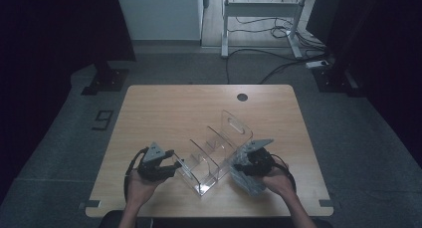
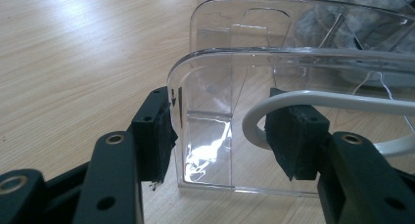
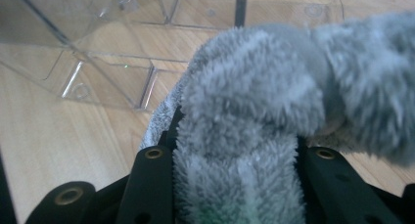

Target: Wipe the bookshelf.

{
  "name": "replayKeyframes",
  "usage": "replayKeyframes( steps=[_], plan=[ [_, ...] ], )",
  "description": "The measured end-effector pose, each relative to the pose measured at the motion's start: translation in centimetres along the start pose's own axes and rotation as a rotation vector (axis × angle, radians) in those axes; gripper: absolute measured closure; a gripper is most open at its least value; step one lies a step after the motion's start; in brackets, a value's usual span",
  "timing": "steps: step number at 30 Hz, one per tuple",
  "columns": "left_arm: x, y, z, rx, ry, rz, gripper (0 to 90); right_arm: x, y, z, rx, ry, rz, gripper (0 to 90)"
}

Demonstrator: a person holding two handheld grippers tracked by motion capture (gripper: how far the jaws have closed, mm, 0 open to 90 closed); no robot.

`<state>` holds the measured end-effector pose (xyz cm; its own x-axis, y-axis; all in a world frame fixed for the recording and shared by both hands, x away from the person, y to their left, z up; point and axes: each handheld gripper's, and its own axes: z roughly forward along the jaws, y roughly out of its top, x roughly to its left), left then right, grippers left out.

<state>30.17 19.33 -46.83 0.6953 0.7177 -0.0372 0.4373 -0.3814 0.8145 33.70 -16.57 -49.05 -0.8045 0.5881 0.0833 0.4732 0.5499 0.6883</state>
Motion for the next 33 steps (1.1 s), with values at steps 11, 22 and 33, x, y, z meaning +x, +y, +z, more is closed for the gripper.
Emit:
replayKeyframes(
  steps=[11,22,33],
  plan=[
    [0.0,0.1,0.2,-0.003,0.004,-0.005,45.3,-0.2,0.2,1.6,0.043,-0.019,-0.006,62.7],
    [0.0,0.1,0.4,-0.01,0.018,-0.019,45.2,-0.4,-0.2,3.3,0.101,-0.051,-0.005,62.4],
    [0.1,0.1,0.5,-0.016,0.025,-0.027,45.2,-0.7,-0.4,4.1,0.122,-0.063,0.012,62.2]
  ],
)
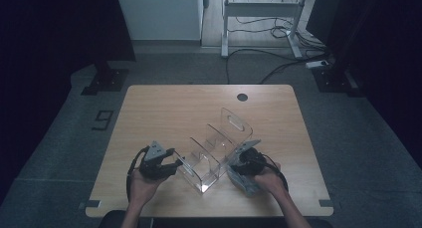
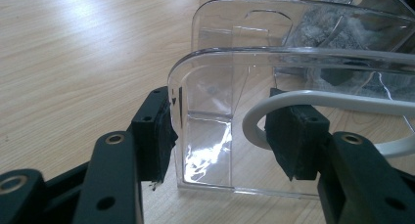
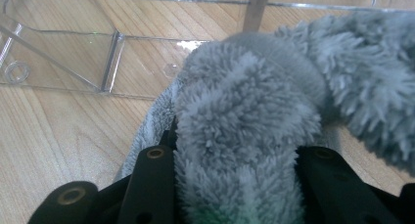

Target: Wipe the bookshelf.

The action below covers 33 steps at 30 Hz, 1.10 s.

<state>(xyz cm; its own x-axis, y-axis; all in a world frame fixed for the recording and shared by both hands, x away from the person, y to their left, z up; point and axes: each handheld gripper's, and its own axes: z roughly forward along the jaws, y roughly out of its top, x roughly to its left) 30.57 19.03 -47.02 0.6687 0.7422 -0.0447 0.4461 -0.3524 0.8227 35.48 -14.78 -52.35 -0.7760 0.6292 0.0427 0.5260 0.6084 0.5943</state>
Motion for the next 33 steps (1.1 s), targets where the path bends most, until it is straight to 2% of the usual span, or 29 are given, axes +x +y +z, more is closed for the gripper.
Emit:
replayKeyframes(
  steps=[4,9,14,18,22,28,33],
  plan=[
    [0.1,0.0,0.0,-0.003,0.003,-0.002,45.2,0.0,-0.1,-0.4,0.003,-0.003,0.004,62.1],
    [0.2,0.0,0.1,-0.005,0.004,-0.002,45.2,0.0,-0.7,-1.7,0.008,-0.004,-0.003,62.0],
    [0.3,0.0,0.1,-0.006,0.004,0.0,45.2,-0.1,-1.8,-3.3,-0.002,-0.002,0.028,62.1],
    [0.3,0.0,0.1,-0.005,0.004,0.0,45.2,-0.1,-2.4,-5.2,-0.047,0.007,0.041,62.1],
    [0.4,-0.1,0.0,-0.008,0.006,-0.002,45.2,0.1,-2.5,-6.0,-0.067,0.018,0.042,62.0],
    [0.4,-0.1,0.0,-0.008,0.007,-0.003,45.2,0.8,-2.7,-7.0,-0.098,0.036,0.037,61.9],
    [0.3,0.0,0.1,-0.005,0.007,-0.002,45.2,1.5,-2.3,-7.2,-0.115,0.078,0.031,61.9]
  ],
)
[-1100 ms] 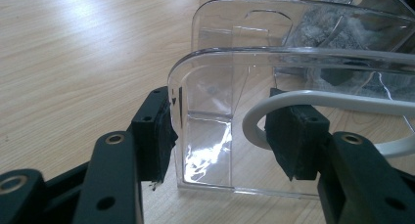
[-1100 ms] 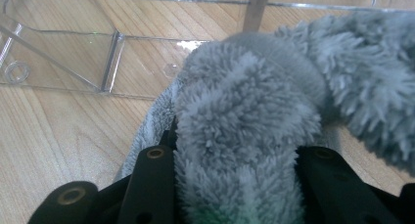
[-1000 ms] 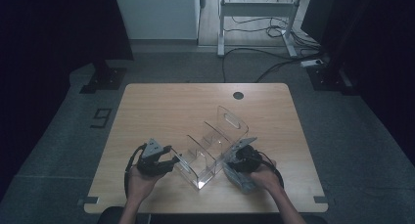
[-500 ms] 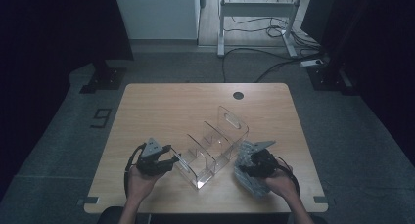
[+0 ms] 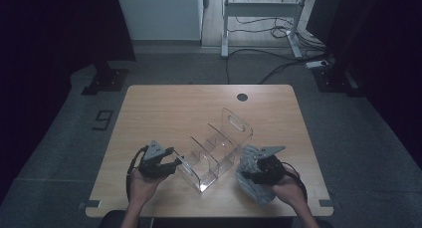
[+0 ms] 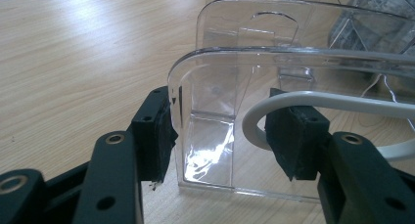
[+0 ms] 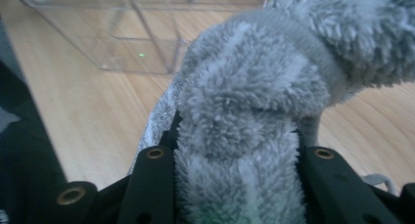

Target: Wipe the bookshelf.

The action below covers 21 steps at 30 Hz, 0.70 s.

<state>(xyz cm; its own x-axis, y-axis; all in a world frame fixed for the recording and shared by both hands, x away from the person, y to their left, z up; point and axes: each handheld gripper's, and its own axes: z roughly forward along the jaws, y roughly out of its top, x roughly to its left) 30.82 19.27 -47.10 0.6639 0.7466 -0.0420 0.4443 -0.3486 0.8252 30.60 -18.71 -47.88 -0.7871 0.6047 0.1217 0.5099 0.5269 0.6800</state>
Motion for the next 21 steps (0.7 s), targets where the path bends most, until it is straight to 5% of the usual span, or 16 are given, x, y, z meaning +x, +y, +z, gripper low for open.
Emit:
replayKeyframes(
  steps=[12,21],
  plan=[
    [-0.3,0.1,0.0,0.008,0.005,0.002,45.2,2.9,1.9,3.2,0.018,0.087,-0.079,60.5],
    [-0.5,0.4,0.2,0.016,0.003,0.001,45.1,4.4,3.0,5.1,0.016,0.035,-0.127,62.4]
  ],
)
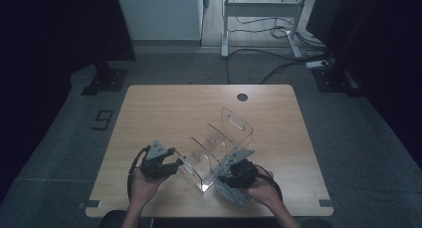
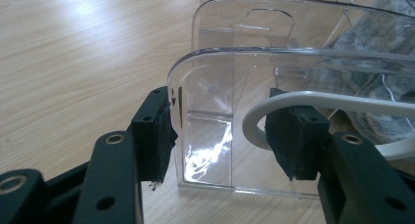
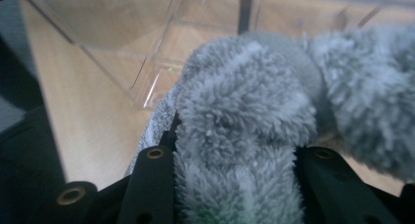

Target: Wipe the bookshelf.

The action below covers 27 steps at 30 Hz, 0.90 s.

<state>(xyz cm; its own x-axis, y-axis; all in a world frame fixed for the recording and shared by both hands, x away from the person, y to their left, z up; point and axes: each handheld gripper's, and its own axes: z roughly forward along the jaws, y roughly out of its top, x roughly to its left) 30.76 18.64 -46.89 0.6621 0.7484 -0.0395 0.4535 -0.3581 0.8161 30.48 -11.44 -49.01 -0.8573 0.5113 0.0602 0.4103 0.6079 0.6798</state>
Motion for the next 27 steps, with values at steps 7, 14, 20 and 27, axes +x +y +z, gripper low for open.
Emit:
replayKeyframes(
  steps=[7,14,20,27],
  plan=[
    [0.0,0.2,0.2,0.0,0.014,-0.008,45.1,-0.1,0.2,0.7,-0.001,-0.043,-0.006,64.2],
    [0.1,0.4,0.5,0.0,0.026,-0.017,45.1,-0.6,0.1,2.5,0.05,-0.067,0.01,64.5],
    [0.3,0.5,0.7,0.001,0.035,-0.024,45.0,-1.0,-0.3,3.8,0.073,-0.084,0.014,64.5],
    [0.5,0.6,0.9,-0.002,0.041,-0.027,44.9,-1.2,-0.4,4.3,0.089,-0.082,0.027,64.0]
  ],
)
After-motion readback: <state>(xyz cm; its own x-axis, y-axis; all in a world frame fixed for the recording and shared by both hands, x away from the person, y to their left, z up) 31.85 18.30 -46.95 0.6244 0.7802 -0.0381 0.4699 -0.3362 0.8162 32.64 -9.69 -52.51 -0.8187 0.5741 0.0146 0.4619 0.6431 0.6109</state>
